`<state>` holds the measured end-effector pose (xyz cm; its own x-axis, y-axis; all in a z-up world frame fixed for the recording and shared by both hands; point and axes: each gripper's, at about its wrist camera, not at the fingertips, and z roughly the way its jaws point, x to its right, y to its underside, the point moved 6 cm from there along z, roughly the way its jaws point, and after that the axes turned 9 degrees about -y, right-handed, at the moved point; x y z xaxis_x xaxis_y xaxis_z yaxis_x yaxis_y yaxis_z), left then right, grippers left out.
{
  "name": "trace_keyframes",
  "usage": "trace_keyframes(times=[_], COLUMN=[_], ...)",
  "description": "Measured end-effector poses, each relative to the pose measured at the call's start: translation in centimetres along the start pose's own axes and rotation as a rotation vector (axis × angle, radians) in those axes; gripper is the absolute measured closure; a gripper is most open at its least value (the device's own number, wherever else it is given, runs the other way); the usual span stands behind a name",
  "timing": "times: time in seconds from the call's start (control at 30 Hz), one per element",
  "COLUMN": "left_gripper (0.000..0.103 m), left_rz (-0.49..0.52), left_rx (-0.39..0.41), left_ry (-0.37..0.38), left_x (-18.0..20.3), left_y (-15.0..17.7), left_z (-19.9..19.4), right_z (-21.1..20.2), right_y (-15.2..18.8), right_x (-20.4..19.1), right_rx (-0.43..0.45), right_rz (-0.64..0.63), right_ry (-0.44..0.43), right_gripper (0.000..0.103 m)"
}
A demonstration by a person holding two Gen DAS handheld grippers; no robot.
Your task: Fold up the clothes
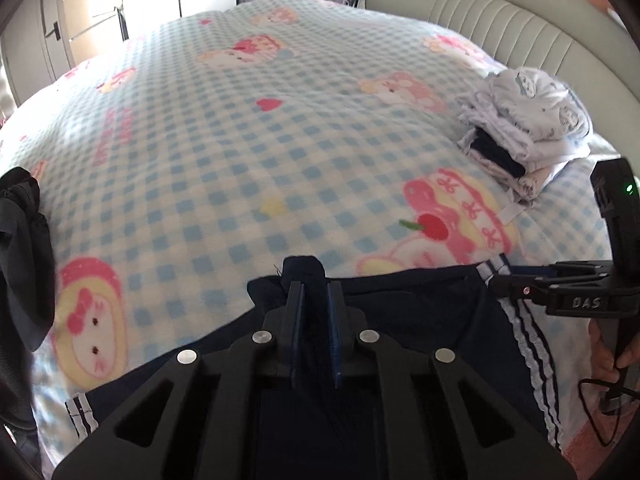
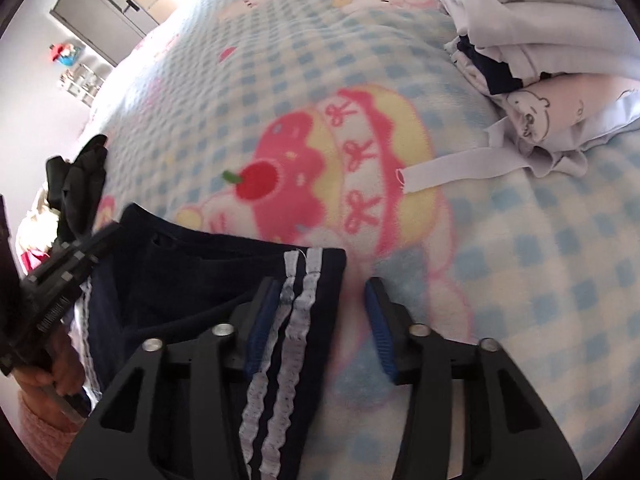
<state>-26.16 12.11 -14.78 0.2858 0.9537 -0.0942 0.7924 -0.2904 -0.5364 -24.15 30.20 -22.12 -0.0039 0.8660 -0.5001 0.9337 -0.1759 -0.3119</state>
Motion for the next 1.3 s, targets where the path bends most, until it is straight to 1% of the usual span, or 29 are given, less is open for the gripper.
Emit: trace_keyframes(times=[0.03,0.07,0.1,0.13,0.17,0.2,0.3,0.4,0.43,0.47,0.53,0.57,0.6,0.63,0.67,0.7,0.73,0.77,0.83,0.87,0.93,0.97,1.0,1.03,1.1,1.17,1.23,1.3], left_gripper=[0.088,0.090,0.093,0.097,0.097,0.098,0.098,0.098,0.098,0.097,0.095,0.091,0.091,0.091,0.088,0.078,0.071,0.060,0.060,0.060,0.060,0.060,0.060,0.060,0.060,0.060,0.060,0.060], left_rz=[0.005,0.001,-0.007,-0.014,-0.021,-0.027,-0.046,-0.086,-0.099,-0.103,-0.101,-0.116,-0.137,-0.158,-0.195,-0.237,-0.272,-0.299,-0.320,-0.325,-0.332,-0.354,-0.381,-0.413,-0.470,-0.496,-0.524,-0.570], left_rx=[-0.012,-0.019,-0.023,-0.012,0.003,0.015,0.050,0.038,0.028,0.004,-0.075,-0.085,-0.083,-0.082,-0.038,0.020,0.063,0.089,0.080,0.060,0.013,-0.002,-0.013,-0.014,-0.014,-0.015,-0.029,-0.037], left_ry=[-0.018,-0.025,-0.029,-0.022,-0.011,-0.003,0.019,0.043,0.061,0.086,0.110,0.116,0.122,0.127,0.145,0.167,0.176,0.178,0.148,0.114,0.034,0.008,-0.012,-0.023,-0.087,-0.141,-0.144,-0.129], left_x=[0.1,0.0,0.0,0.1,0.1,0.1,-0.1,-0.6,-0.7,-0.5,-0.4,-0.7,-1.1,-1.5,-2.4,-3.5,-4.5,-5.6,-7.6,-8.5,-10.4,-11.3,-12.1,-12.9,-14.7,-16.3,-17.6,-18.9], left_y=[0.1,0.1,0.1,0.0,-0.3,-0.7,-2.0,-2.8,-2.8,-2.7,-2.1,-2.0,-2.0,-1.9,-2.0,-2.1,-2.0,-1.6,-0.2,0.6,2.2,3.1,4.1,5.0,6.9,8.2,9.2,10.1], left_z=[0.4,0.6,0.8,0.6,0.3,0.2,0.0,0.9,1.3,2.0,4.2,4.4,4.2,4.0,2.6,0.8,-0.7,-1.9,-2.7,-2.6,-1.9,-1.8,-1.8,-2.0,-2.3,-2.3,-1.9,-1.7], right_z=[0.3,0.6,0.6,0.2,-0.3,-0.9,-3.0,-4.8,-4.9,-4.3,-2.8,-1.8,-0.8,-1.4,-2.1,-3.1,-4.1,-5.0,-6.9,-7.4,-7.5,-7.5,-7.1,-6.0,-4.2,-1.9,0.4,2.7], right_y=[0.0,-0.1,0.0,-0.1,-0.2,-0.2,-0.6,-1.1,-1.1,-1.2,-1.0,-0.6,-0.3,-0.3,-0.4,-0.5,-0.7,-1.1,-1.7,-2.3,-2.9,-3.2,-3.2,-3.1,-2.9,-2.4,-1.7,-1.8], right_x=[0.2,0.4,0.3,0.1,0.2,0.1,0.0,0.5,0.8,1.0,2.4,3.0,3.6,3.5,3.4,2.9,2.4,1.7,0.2,-0.9,-2.8,-3.7,-4.6,-6.0,-8.2,-11.1,-14.0,-16.4], right_rx=[-0.002,-0.007,-0.002,0.019,0.036,0.063,0.145,0.213,0.212,0.188,0.145,0.101,0.055,0.074,0.098,0.124,0.151,0.178,0.231,0.241,0.218,0.206,0.181,0.154,0.102,0.041,-0.015,-0.053], right_rz=[0.010,0.016,0.006,-0.014,-0.021,-0.025,-0.030,-0.016,-0.013,-0.007,0.021,0.043,0.066,0.076,0.086,0.077,0.067,0.044,-0.005,-0.051,-0.103,-0.128,-0.145,-0.164,-0.217,-0.297,-0.372,-0.422], right_ry=[-0.005,-0.006,-0.005,-0.018,-0.031,-0.025,-0.016,0.007,0.008,0.007,0.046,0.050,0.053,0.035,0.016,0.013,0.012,0.023,0.048,0.066,0.045,0.034,0.002,-0.033,-0.058,-0.075,-0.105,-0.162], right_gripper=[0.053,0.060,0.085,0.092,0.096,0.097,0.098,0.098,0.098,0.098,0.096,0.095,0.093,0.092,0.088,0.085,0.085,0.085,0.087,0.087,0.087,0.087,0.087,0.087,0.087,0.087,0.085,0.085])
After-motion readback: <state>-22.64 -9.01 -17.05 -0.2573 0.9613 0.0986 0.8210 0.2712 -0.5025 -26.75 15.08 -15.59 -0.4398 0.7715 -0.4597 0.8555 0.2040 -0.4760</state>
